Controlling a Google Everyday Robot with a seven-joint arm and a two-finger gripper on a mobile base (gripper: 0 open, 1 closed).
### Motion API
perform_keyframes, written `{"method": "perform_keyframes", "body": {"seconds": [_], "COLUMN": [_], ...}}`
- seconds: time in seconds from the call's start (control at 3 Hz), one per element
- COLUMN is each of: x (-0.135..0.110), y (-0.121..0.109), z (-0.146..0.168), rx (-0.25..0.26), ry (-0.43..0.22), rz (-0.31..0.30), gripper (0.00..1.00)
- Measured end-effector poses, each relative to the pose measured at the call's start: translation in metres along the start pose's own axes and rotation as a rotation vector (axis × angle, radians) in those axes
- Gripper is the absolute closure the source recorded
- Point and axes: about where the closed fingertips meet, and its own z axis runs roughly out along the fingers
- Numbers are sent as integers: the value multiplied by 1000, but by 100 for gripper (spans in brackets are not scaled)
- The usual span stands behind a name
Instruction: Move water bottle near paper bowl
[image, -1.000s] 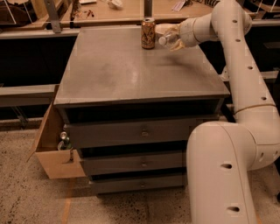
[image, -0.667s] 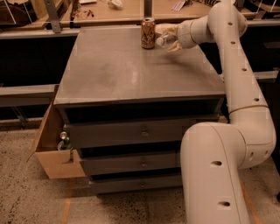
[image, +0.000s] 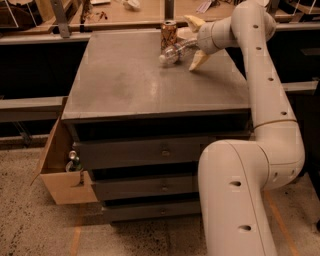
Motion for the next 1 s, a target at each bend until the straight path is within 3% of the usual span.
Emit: {"method": "perform_keyframes", "body": {"seconds": [0.33,1.0], "x": [4,18], "y": [-3,-26], "z": [-8,-57], "rx": [-2,39], "ry": [18,75], "rz": [1,-10], "gripper": [0,0]}}
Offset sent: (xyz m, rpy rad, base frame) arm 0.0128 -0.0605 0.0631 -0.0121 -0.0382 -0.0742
